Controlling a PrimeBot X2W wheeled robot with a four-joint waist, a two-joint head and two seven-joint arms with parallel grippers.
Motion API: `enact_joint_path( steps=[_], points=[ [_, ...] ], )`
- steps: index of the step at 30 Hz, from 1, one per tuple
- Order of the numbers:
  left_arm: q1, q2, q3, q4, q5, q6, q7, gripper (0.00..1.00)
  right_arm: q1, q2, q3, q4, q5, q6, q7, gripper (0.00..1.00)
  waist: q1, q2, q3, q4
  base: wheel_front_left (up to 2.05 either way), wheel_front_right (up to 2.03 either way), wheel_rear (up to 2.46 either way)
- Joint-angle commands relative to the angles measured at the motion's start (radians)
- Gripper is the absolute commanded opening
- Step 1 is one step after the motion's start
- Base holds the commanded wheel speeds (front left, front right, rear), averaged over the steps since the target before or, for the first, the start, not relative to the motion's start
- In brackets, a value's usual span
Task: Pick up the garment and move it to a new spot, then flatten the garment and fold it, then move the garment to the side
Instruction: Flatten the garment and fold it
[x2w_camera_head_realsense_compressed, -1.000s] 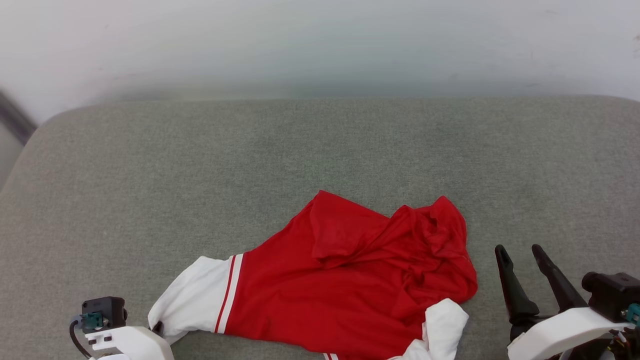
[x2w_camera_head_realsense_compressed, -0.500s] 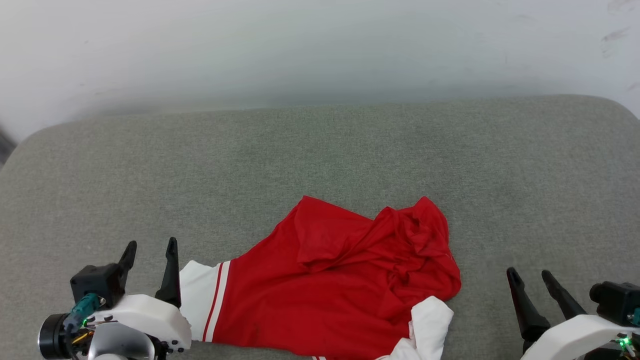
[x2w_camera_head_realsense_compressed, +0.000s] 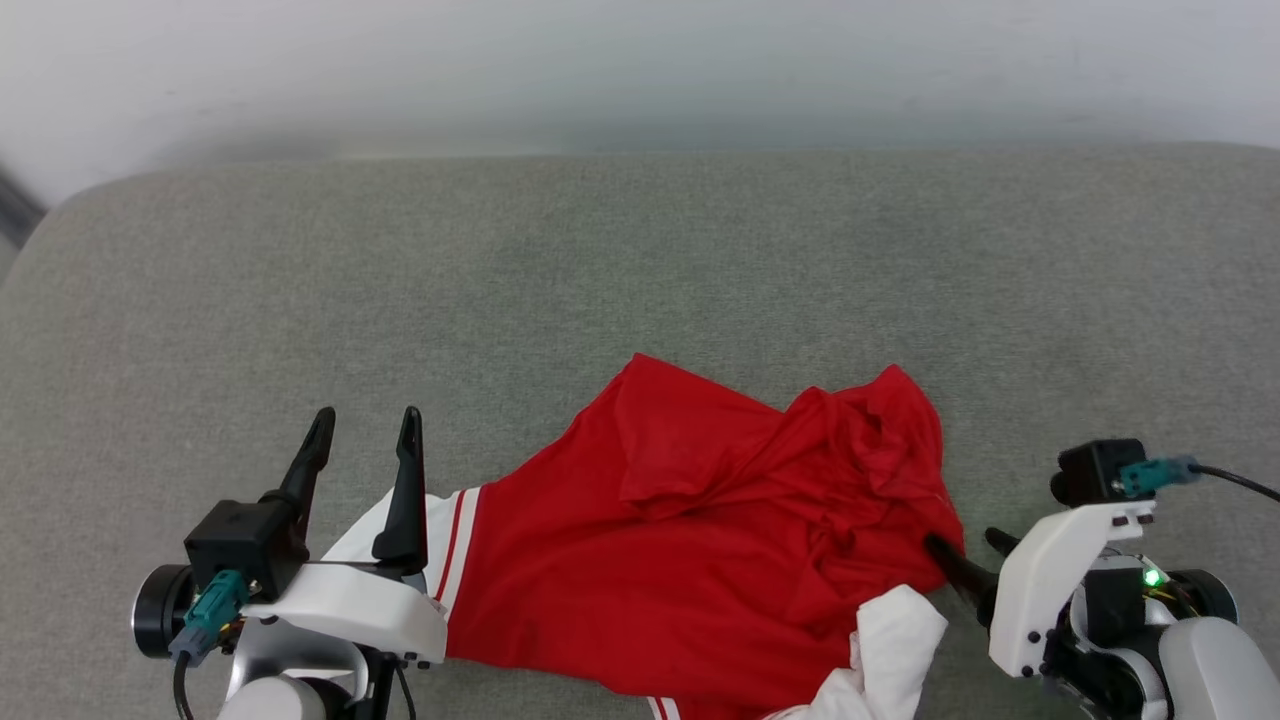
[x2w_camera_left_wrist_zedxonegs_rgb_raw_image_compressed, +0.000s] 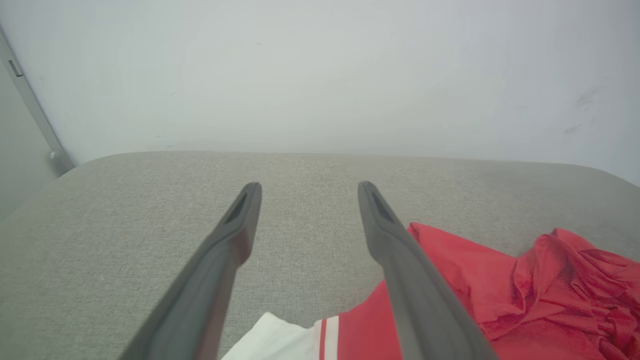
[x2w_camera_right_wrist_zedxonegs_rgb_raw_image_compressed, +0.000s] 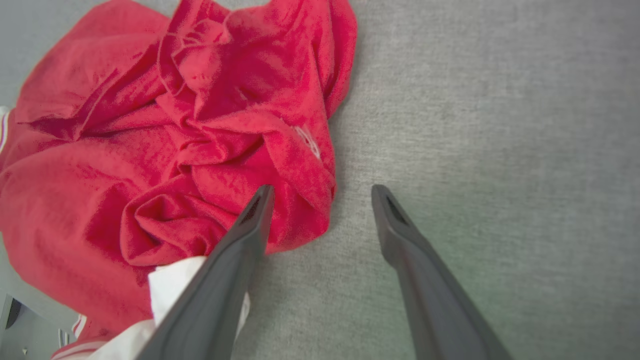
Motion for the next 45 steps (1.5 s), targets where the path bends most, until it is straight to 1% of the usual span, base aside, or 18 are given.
enact_joint_path(
  steps=[1,3,7,8,9,10,14,18,22,27,31,35,37,38,39,40,42,45],
  points=[
    [-0.012,-0.004,0.0,0.0,0.001,-0.005,-0.005,1.0,-0.026,-0.009,0.016,0.015,0.017,0.0,0.02,1.0,0.0,0.0,0.028,0.026,0.0,0.0,0.0],
    [-0.022,-0.009,-0.003,0.007,-0.004,-0.009,-0.015,1.0,-0.056,-0.032,0.049,0.053,0.026,0.0,0.078,1.0,0.0,0.0,0.045,0.04,0.0,0.0,0.0],
    [-0.036,-0.019,-0.007,0.031,-0.01,-0.017,-0.033,1.0,-0.09,-0.046,0.083,0.136,0.051,-0.001,0.192,1.0,0.0,0.0,0.069,0.064,0.0,0.0,0.0],
    [-0.039,-0.021,-0.008,0.037,-0.012,-0.019,-0.038,1.0,-0.095,-0.047,0.087,0.152,0.054,-0.001,0.217,0.68,0.0,0.0,0.073,0.068,0.0,0.0,0.0],
    [-0.045,-0.024,-0.009,0.041,-0.013,-0.022,-0.042,1.0,-0.105,-0.05,0.095,0.161,0.054,-0.001,0.233,0.23,0.0,0.0,0.078,0.072,0.0,0.0,0.0],
    [-0.051,-0.026,-0.011,0.045,-0.015,-0.025,-0.047,1.0,-0.114,-0.049,0.096,0.167,0.058,-0.001,0.245,0.0,0.0,0.0,0.083,0.077,0.0,0.0,0.0],
    [-0.067,-0.033,-0.014,0.062,-0.017,-0.031,-0.058,1.0,-0.19,-0.068,0.105,0.151,0.049,0.0,0.242,0.0,0.0,0.0,0.098,0.09,0.0,0.0,0.0],
    [-0.087,-0.04,-0.02,0.075,-0.017,-0.036,-0.068,1.0,-0.306,-0.102,0.108,0.136,0.02,0.0,0.176,0.0,0.0,0.0,0.111,0.101,0.0,0.0,0.0],
    [-0.109,-0.047,-0.028,0.086,-0.02,-0.049,-0.077,1.0,-0.443,-0.119,0.124,0.158,-0.006,0.0,0.087,0.0,0.0,0.0,0.132,0.119,0.0,0.0,0.0],
    [-0.134,-0.058,-0.039,0.104,-0.025,-0.065,-0.088,1.0,-0.617,-0.141,0.156,0.228,-0.012,0.0,-0.035,0.0,0.0,0.0,0.16,0.147,0.0,0.0,0.0],
    [-0.15,-0.067,-0.041,0.116,-0.025,-0.072,-0.097,1.0,-0.731,-0.132,0.172,0.305,-0.005,0.0,-0.113,0.0,0.0,0.0,0.193,0.163,0.0,0.0,0.0],
    [-0.167,-0.074,-0.045,0.132,-0.026,-0.079,-0.104,1.0,-0.78,-0.118,0.198,0.406,-0.01,0.0,-0.173,0.0,0.0,0.0,0.215,0.174,0.0,0.0,0.0],
    [-0.171,-0.075,-0.046,0.137,-0.026,-0.081,-0.106,1.0,-0.781,-0.114,0.208,0.434,-0.004,0.0,-0.185,0.0,0.0,0.0,0.218,0.175,0.0,0.0,0.0],
    [-0.174,-0.076,-0.047,0.14,-0.026,-0.082,-0.108,1.0,-0.78,-0.11,0.214,0.463,0.003,0.0,-0.196,0.25,0.0,0.0,0.22,0.175,0.0,0.0,0.0],
    [-0.177,-0.077,-0.047,0.144,-0.026,-0.083,-0.109,1.0,-0.776,-0.108,0.221,0.489,0.012,0.0,-0.203,0.71,0.0,0.0,0.221,0.174,0.0,0.0,0.0],
    [-0.178,-0.077,-0.047,0.149,-0.026,-0.085,-0.11,1.0,-0.774,-0.107,0.229,0.51,0.016,0.0,-0.216,1.0,0.0,0.0,0.222,0.172,0.0,0.0,0.0],
    [-0.179,-0.076,-0.045,0.159,-0.026,-0.086,-0.111,1.0,-0.769,-0.105,0.25,0.546,0.03,0.0,-0.249,1.0,0.0,0.0,0.217,0.164,0.0,0.0,0.0],
    [-0.173,-0.068,-0.045,0.171,-0.022,-0.083,-0.114,1.0,-0.753,-0.107,0.272,0.568,0.044,0.0,-0.339,1.0,0.0,0.0,0.193,0.146,0.0,0.0,0.0]
  ],
)
